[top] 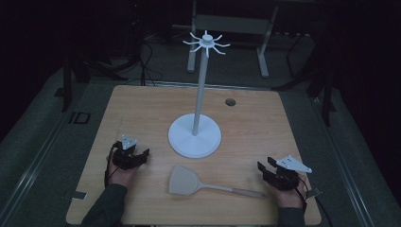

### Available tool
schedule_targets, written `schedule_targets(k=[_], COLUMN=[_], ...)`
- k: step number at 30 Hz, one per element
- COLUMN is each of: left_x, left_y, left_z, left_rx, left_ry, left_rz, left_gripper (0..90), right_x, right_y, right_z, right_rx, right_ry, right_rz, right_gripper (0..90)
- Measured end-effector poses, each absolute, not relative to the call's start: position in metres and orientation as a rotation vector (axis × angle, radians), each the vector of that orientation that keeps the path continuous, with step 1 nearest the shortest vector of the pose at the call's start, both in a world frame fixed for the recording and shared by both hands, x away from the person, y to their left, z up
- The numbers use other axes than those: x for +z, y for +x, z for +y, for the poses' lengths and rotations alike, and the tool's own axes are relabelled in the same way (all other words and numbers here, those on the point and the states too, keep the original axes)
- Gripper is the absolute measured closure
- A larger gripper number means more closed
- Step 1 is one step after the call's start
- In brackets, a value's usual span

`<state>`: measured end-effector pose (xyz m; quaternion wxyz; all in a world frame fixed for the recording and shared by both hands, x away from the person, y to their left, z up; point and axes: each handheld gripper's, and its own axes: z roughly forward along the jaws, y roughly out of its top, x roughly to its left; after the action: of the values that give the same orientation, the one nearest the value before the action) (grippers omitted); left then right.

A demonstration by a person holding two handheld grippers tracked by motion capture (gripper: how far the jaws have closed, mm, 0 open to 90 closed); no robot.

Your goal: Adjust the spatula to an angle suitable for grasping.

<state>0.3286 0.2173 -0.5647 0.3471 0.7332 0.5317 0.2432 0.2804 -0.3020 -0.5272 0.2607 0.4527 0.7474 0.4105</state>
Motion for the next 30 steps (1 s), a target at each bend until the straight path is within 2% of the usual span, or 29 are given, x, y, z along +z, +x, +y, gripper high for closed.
schedule_targets(k=[8, 11, 15, 19, 21, 25, 30], left_x=[-0.564, -0.564, -0.564, -0.564, -0.564, -0.565, -0.565], left_y=[0.328, 0.328, 0.328, 0.328, 0.328, 0.328, 0.328], left_z=[0.217, 0.217, 0.217, 0.216, 0.216, 0.216, 0.216], left_rx=[0.637, 0.635, 0.635, 0.634, 0.634, 0.635, 0.635], left_ry=[1.906, 1.907, 1.908, 1.909, 1.908, 1.909, 1.91], left_rz=[1.374, 1.373, 1.374, 1.372, 1.372, 1.371, 1.371], left_gripper=[37.3, 37.3, 37.3, 37.3, 37.3, 37.3, 37.3], right_x=[-0.524, -0.523, -0.522, -0.52, -0.52, -0.522, -0.526], right_y=[0.275, 0.271, 0.263, 0.255, 0.252, 0.248, 0.244], right_z=[-0.301, -0.299, -0.295, -0.29, -0.287, -0.281, -0.273], right_rx=[1.159, 1.167, 1.191, 1.23, 1.242, 1.239, 1.252], right_ry=[1.219, 1.213, 1.185, 1.158, 1.144, 1.109, 1.072], right_rz=[2.041, 2.051, 2.083, 2.102, 2.118, 2.159, 2.212], right_gripper=[48.3, 50.9, 62.8, 79.9, 84.8, 89.1, 89.8])
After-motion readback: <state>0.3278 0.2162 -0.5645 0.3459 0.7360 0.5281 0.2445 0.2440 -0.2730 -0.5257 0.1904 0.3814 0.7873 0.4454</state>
